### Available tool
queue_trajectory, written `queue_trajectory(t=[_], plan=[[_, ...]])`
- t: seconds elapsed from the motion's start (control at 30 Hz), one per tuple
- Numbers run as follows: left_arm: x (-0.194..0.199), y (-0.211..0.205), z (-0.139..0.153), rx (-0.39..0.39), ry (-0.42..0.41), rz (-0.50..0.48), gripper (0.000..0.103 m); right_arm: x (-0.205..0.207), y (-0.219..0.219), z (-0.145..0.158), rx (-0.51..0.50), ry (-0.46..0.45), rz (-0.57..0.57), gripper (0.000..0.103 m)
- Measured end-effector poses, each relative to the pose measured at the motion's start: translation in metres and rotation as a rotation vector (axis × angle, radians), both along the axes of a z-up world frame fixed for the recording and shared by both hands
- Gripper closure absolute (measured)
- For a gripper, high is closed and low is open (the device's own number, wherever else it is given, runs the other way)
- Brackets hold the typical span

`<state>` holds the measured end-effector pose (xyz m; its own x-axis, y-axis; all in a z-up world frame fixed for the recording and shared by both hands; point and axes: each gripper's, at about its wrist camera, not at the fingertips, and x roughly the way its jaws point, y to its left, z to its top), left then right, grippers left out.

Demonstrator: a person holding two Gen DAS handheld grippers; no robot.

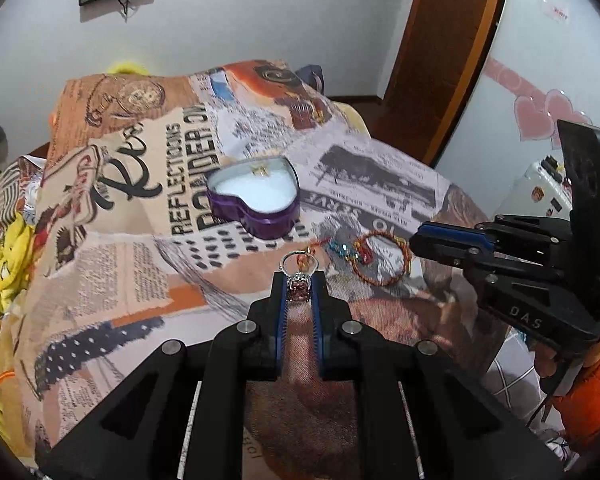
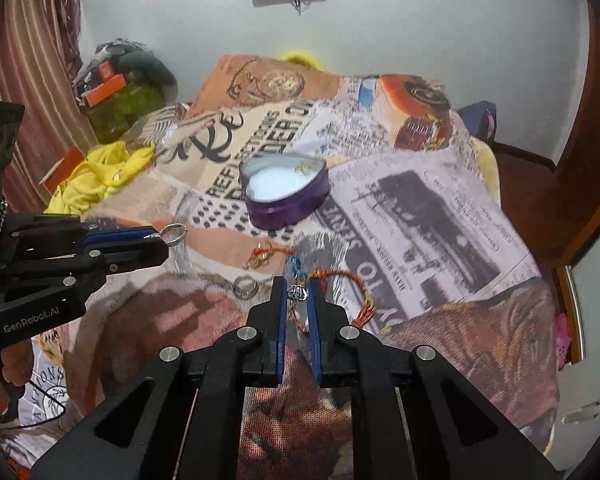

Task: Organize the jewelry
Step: 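Carry the charm ring in the left gripper over the tin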

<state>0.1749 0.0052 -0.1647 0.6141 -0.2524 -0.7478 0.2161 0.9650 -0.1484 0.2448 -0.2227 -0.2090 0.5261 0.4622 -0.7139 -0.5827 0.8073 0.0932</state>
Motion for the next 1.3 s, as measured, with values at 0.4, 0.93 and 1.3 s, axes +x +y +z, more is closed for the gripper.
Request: queue_trajectory(t=[0.4,0.93,1.3], plan=[[0.008,0.011,0.028,0.009,-0.087,0.032,0.093,0.007,0.009,0.036,0.046,-0.089,0.004,0.094],[0.045,0.021,0.031,0.005,-0.109,0.044,0.093,0.039,0.036,0.056,0.103,-0.137,0.044,0.094],[0.081,0.032,0.020,0.004,-0.092,0.055,0.093,0.066,0.059,0.042,0.100,-0.104,0.071,0.094]])
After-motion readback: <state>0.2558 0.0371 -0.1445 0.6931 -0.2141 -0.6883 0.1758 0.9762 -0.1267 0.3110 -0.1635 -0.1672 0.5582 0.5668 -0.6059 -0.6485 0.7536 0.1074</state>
